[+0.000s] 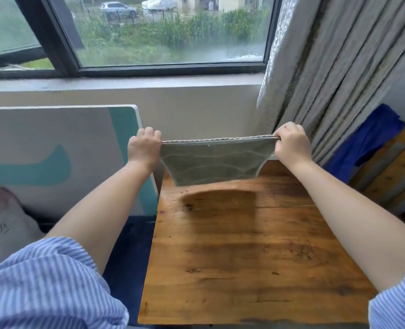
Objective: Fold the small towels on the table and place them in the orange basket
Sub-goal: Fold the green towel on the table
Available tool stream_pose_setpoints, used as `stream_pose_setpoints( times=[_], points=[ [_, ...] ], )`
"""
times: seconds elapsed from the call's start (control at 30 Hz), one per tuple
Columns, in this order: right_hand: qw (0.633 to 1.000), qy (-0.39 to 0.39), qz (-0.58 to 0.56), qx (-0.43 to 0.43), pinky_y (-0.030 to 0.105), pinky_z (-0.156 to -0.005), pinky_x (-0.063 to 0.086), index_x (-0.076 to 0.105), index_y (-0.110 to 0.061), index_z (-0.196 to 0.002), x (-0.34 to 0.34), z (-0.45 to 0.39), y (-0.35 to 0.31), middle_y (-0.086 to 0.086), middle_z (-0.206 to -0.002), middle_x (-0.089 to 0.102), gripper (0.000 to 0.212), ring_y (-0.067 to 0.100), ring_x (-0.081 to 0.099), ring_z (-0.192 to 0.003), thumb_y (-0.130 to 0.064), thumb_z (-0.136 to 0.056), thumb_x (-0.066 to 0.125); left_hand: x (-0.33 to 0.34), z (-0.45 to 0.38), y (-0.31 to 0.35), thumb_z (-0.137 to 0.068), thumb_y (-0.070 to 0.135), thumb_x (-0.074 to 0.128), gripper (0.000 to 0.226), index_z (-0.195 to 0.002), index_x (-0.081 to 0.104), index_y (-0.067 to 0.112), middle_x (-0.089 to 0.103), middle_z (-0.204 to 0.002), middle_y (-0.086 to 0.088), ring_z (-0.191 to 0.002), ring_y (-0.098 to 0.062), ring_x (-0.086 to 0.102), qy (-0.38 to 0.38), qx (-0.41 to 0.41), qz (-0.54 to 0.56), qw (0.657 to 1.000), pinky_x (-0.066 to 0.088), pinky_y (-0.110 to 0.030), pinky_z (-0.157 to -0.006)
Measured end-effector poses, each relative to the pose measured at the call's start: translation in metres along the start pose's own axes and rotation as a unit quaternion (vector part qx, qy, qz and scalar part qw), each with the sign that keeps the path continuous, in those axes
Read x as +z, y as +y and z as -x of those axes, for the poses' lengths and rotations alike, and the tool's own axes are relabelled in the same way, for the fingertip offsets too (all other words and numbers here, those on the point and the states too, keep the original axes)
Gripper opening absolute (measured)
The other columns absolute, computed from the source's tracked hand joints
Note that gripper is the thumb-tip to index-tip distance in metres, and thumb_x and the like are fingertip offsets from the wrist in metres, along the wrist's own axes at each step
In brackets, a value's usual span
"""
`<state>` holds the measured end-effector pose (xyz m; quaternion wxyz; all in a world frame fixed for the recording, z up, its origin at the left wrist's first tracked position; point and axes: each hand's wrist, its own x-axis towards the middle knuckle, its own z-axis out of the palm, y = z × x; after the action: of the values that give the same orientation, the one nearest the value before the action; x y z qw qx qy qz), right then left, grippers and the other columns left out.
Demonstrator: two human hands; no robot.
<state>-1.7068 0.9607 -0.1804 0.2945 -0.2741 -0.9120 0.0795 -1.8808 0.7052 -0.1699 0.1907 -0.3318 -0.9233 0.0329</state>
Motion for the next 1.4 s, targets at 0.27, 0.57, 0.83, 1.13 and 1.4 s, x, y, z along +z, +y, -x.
stream_pose_setpoints(
  times=[0.27, 0.57, 0.83, 1.13, 1.4],
  points=[
    [0.963, -0.181, 0.072, -0.187, 0.032, -0.054, 0.056, 0.058, 0.002, -0.062, 0.055, 0.118, 0.051, 0.019, -0.063, 0.059, 0.022, 0.035, 0.061, -0.061, -0.003, -0.065, 0.038, 0.076, 0.096, 0.0, -0.066, 0.001, 0.074, 0.036, -0.098, 0.059, 0.004, 0.06, -0.096, -0.01, -0.089, -0.028, 0.06, -0.194, 0.218, -0.063, 0.954, 0.047, -0.032, -0.067],
    [0.878, -0.438, 0.145, -0.128, 0.031, -0.051, 0.031, 0.059, 0.002, -0.076, 0.107, 0.262, 0.048, 0.017, -0.077, 0.057, 0.026, 0.033, 0.056, -0.072, 0.014, -0.054, 0.066, 0.172, 0.202, 0.036, -0.089, 0.002, 0.042, 0.026, -0.111, 0.054, 0.01, 0.058, -0.114, -0.006, -0.107, -0.024, 0.051, -0.455, 0.309, -0.036, 0.834, 0.047, -0.032, -0.084],
    [0.871, -0.437, 0.156, -0.162, 0.022, -0.045, 0.02, 0.054, -0.004, -0.053, 0.129, 0.324, 0.057, 0.012, -0.049, 0.047, 0.05, 0.029, 0.048, -0.039, 0.016, -0.011, 0.072, 0.212, 0.253, 0.031, -0.088, 0.006, 0.041, 0.027, -0.112, 0.053, 0.012, 0.059, -0.114, -0.004, -0.109, -0.023, 0.049, -0.475, 0.318, -0.004, 0.82, 0.046, -0.033, -0.082],
    [0.812, -0.526, 0.251, -0.024, 0.035, -0.081, 0.04, 0.05, -0.008, -0.108, 0.128, 0.331, 0.035, 0.011, -0.112, 0.051, 0.027, 0.03, 0.048, -0.106, -0.004, -0.081, 0.053, 0.219, 0.274, 0.016, -0.083, 0.016, 0.05, 0.015, -0.097, 0.048, 0.015, 0.053, -0.109, -0.002, -0.099, -0.019, 0.044, -0.501, 0.253, 0.129, 0.818, 0.042, -0.029, -0.08],
    [0.906, -0.369, 0.201, 0.038, 0.041, -0.068, 0.045, 0.062, 0.006, -0.069, 0.141, 0.31, 0.016, 0.023, -0.075, 0.06, 0.012, 0.037, 0.056, -0.079, 0.007, -0.06, 0.07, 0.214, 0.243, 0.029, -0.089, 0.015, 0.043, 0.007, -0.082, 0.044, 0.014, 0.05, -0.077, -0.001, -0.073, -0.021, 0.044, -0.483, 0.208, 0.167, 0.834, 0.027, -0.026, -0.05]
  ],
)
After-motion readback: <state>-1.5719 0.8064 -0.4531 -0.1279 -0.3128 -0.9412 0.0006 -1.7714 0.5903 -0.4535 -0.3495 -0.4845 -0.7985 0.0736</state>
